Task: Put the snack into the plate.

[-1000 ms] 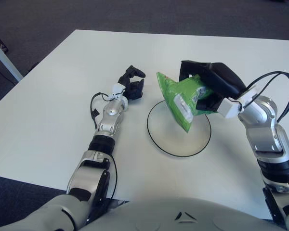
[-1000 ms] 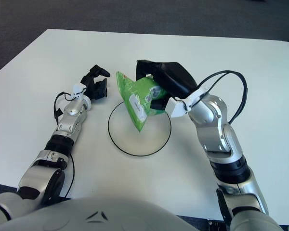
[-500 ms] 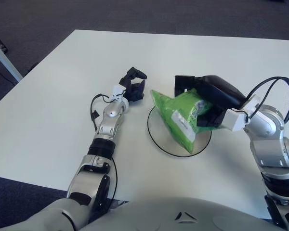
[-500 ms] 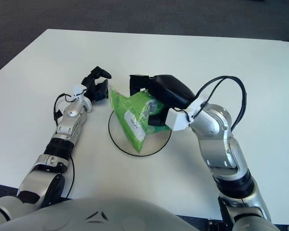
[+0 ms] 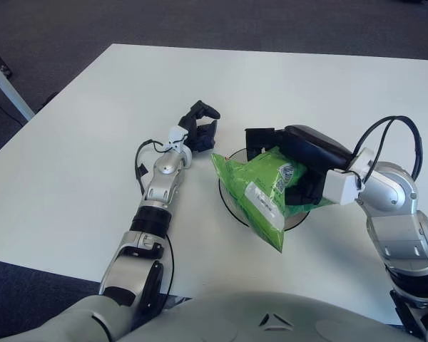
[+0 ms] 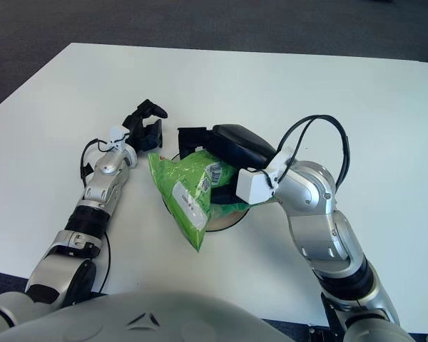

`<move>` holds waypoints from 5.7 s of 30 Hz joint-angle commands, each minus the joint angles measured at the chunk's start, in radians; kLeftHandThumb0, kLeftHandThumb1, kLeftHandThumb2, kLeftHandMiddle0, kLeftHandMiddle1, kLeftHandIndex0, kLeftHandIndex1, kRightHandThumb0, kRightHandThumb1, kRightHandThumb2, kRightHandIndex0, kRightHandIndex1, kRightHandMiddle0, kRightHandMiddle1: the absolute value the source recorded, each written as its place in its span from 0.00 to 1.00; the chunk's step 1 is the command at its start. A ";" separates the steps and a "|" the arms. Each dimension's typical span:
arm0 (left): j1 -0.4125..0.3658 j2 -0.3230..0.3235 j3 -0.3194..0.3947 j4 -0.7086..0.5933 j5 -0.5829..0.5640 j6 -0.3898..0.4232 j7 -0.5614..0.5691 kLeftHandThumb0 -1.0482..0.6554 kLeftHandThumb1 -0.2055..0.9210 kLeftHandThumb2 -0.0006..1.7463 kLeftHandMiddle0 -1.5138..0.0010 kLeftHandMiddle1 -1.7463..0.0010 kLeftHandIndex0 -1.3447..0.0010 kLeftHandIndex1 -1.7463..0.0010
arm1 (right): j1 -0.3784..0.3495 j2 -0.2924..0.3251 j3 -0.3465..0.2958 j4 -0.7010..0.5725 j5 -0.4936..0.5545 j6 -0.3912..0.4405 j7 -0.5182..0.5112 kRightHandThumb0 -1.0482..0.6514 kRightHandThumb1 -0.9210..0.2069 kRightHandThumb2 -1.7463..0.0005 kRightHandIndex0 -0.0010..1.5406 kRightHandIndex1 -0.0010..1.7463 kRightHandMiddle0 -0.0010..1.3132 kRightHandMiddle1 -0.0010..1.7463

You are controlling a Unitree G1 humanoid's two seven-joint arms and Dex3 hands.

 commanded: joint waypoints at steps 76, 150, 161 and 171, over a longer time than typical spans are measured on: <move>0.067 -0.010 -0.042 0.053 0.032 -0.005 -0.035 0.39 0.74 0.53 0.33 0.00 0.72 0.00 | 0.038 -0.284 -0.218 0.321 0.187 -0.685 0.054 0.01 0.06 0.87 0.00 0.00 0.00 0.09; 0.050 0.001 -0.036 0.073 0.065 -0.072 -0.013 0.39 0.77 0.50 0.34 0.00 0.74 0.00 | 0.316 -0.425 -0.897 0.375 0.214 -0.491 0.081 0.08 0.07 0.71 0.05 0.05 0.00 0.02; 0.047 0.000 -0.041 0.079 0.081 -0.081 0.005 0.39 0.78 0.49 0.32 0.00 0.75 0.00 | 0.375 -0.439 -0.890 0.496 0.152 -0.581 0.022 0.06 0.04 0.77 0.02 0.55 0.00 0.05; 0.051 0.000 -0.042 0.074 0.090 -0.081 0.004 0.39 0.78 0.49 0.31 0.00 0.75 0.00 | 0.409 -0.371 -0.856 0.585 0.157 -0.678 -0.062 0.00 0.00 0.82 0.00 0.38 0.00 0.12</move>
